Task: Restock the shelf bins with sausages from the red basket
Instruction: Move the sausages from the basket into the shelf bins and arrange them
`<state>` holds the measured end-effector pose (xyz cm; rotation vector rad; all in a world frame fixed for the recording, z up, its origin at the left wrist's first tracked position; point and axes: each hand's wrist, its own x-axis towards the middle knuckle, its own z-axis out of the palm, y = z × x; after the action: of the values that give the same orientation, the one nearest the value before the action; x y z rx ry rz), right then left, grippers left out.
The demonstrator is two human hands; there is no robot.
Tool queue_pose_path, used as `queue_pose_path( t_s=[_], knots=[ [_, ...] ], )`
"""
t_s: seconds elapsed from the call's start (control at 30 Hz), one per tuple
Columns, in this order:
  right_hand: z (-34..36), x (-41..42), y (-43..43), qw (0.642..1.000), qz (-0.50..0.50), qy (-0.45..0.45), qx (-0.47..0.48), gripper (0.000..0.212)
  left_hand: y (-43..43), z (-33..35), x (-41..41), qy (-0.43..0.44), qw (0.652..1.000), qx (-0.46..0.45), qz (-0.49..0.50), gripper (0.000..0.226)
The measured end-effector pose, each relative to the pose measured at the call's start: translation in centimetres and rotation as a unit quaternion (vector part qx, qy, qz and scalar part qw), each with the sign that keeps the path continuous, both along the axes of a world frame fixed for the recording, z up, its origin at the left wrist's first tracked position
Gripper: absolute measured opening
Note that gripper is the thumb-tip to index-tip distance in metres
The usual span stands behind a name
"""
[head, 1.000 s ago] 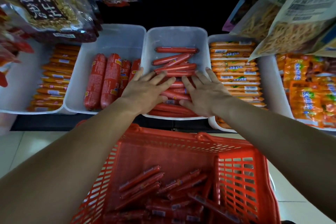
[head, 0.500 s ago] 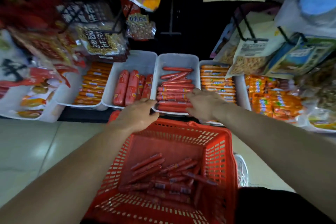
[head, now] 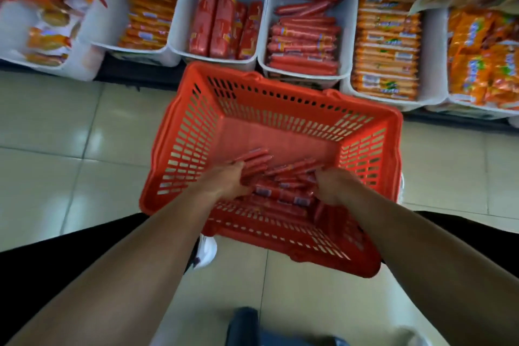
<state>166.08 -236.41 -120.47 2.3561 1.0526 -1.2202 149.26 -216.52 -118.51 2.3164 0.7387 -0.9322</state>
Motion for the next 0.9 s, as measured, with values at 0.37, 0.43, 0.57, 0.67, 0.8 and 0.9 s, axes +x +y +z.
queue_pose_path(
  t_s=[0.37,0.43,0.57,0.67,0.8,0.9],
  knots=[
    [-5.4,0.8,2.9,0.996,0.035,0.014,0.08,0.075,3.3,-9.1,1.1,0.026,0.999,0.027,-0.014,0.104],
    [-6.1,1.4,4.0,0.993,0.1,0.049,0.025,0.096,3.3,-10.1,1.3,0.025,1.0,0.017,-0.009,0.1],
    [-7.0,2.3,5.4,0.982,0.186,0.036,-0.007,0.112,3.0,-11.2,2.2,0.013,1.0,0.022,0.015,0.095],
    [-7.7,2.3,5.9,0.975,0.219,0.019,-0.007,0.104,2.9,-11.9,2.7,0.011,0.998,-0.015,0.062,0.087],
    [-8.3,3.0,6.0,0.978,0.203,0.046,0.001,0.096,2.6,-12.5,2.9,-0.002,0.998,-0.034,0.053,0.078],
    [-8.4,3.3,6.0,0.982,0.177,0.065,0.0,0.094,2.4,-12.4,2.9,-0.021,0.999,-0.012,0.042,0.067]
  ],
)
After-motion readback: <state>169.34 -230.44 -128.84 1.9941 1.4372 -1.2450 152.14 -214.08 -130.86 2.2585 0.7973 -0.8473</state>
